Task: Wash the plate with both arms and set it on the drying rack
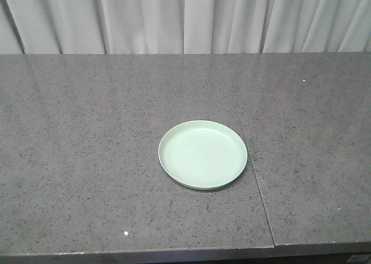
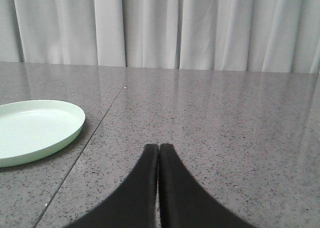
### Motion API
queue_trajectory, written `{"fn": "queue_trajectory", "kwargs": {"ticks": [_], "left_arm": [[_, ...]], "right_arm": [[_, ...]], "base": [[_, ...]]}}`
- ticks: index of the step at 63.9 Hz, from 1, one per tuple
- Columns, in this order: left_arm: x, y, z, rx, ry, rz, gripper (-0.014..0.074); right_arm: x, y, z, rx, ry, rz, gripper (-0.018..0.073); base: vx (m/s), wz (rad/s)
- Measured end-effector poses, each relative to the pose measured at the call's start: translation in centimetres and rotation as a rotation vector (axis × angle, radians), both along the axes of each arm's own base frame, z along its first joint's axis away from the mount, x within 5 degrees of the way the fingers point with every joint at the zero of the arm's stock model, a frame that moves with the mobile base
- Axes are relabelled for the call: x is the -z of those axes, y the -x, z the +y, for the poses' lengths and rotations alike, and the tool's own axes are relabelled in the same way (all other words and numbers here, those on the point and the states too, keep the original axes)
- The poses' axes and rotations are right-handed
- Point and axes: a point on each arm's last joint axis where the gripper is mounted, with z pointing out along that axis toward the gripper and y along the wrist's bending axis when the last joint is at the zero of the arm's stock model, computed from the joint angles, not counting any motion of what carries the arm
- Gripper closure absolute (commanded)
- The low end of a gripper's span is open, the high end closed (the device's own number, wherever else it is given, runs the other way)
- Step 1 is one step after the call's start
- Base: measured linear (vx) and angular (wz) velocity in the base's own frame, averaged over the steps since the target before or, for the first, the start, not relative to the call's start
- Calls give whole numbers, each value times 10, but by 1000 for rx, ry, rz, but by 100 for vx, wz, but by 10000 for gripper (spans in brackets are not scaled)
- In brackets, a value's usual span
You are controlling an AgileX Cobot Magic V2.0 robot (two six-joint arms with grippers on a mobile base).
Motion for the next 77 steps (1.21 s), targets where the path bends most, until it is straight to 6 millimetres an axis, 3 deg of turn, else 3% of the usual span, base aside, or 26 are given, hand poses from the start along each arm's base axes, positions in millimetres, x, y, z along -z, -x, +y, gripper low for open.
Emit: {"fn": "queue_trajectory", "kwargs": {"ticks": [31,48,58,77], "left_arm": [[0,0,0,0,0,0,602],[0,0,0,0,0,0,602],[0,0,0,0,0,0,602],[0,0,0,0,0,0,602]], "right_arm": [[2,1,0,1,-14,58,568],[-40,2,-1,6,11,17,568],[-62,-12,-1,13,45,145,568],[-93,-60,2,24,80,501,568]], "base": [[0,0],[0,0],[0,0],[0,0]]}}
